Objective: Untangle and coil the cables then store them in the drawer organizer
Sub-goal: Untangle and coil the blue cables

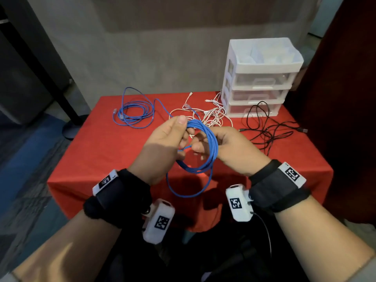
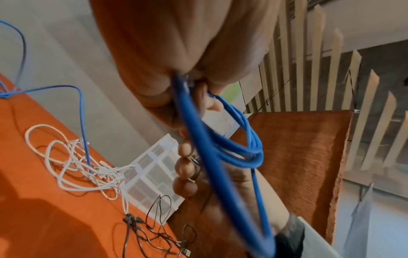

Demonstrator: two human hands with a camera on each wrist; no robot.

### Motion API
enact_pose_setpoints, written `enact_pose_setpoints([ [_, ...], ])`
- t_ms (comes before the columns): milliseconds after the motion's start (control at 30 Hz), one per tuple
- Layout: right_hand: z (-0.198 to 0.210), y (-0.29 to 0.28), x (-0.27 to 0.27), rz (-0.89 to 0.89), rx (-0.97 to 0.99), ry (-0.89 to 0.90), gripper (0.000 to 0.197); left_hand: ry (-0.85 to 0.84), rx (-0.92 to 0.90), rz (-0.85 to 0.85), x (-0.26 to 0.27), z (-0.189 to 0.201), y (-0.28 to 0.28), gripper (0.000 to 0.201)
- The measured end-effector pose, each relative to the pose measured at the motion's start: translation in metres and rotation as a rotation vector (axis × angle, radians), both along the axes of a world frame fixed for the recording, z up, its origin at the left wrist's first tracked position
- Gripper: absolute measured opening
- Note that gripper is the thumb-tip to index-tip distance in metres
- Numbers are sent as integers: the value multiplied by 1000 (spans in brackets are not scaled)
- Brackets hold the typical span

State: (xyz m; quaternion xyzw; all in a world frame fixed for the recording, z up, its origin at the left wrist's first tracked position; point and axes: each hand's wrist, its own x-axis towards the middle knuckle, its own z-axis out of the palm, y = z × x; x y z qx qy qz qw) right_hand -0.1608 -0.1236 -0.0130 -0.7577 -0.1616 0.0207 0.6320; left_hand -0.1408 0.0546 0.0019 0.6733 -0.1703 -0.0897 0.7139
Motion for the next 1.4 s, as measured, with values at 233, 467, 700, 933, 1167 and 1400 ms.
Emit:
enact_pose_setpoints([
  [233, -7, -8, 14, -278, -225, -208, 6, -182, 242, 139, 2, -7, 1, 35],
  [467, 7, -28, 19, -504, -135, -200, 7, -56, 157, -129, -9, -20, 0, 24],
  [700, 12, -19, 6, -497, -88, -153, 10, -55, 208, 105, -1, -33, -6, 23],
  [933, 10, 10, -22, -386, -41, -39, 11, -216, 263, 409, 7, -41, -5, 31],
  [1167, 15, 15, -28, -516, -391, -255, 34, -239, 210, 458, 5, -41, -8, 27],
  [1400, 6, 29, -20, -509, -231, -170, 14, 354, -158, 304, 6, -14, -10, 33],
])
